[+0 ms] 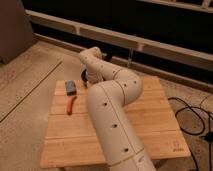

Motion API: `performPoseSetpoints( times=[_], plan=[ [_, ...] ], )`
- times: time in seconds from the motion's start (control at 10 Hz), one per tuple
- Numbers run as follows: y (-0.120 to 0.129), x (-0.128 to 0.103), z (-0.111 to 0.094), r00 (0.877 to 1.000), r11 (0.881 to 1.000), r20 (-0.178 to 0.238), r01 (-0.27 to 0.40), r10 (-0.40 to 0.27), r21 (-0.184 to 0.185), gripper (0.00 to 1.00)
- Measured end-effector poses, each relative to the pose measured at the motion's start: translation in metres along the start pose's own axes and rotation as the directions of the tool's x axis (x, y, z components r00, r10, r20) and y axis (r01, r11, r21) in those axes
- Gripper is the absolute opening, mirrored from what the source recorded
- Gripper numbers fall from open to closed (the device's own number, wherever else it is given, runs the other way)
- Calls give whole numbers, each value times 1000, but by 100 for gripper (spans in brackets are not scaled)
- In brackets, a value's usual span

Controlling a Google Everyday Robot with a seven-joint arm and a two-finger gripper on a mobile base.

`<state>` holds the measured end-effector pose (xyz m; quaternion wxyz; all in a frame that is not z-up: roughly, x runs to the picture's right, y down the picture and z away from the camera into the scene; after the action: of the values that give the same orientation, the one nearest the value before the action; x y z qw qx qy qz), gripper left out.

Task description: Push the ceramic bowl across the table

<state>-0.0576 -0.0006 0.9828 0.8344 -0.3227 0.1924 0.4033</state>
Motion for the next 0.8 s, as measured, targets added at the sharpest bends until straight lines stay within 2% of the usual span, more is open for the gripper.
performPoseSetpoints(
  times=[0.2, 0.5, 0.6, 0.8],
  plan=[
    [-6, -4, -4, 1000, 1000, 2, -22, 22, 0, 65],
    [-23, -36, -18, 995, 997, 79, -57, 53, 50, 65],
    [-35, -57, -29, 989, 994, 145, -57, 42, 99, 65],
    [-56, -94, -54, 961, 980, 276, -40, -15, 194, 65]
  ],
)
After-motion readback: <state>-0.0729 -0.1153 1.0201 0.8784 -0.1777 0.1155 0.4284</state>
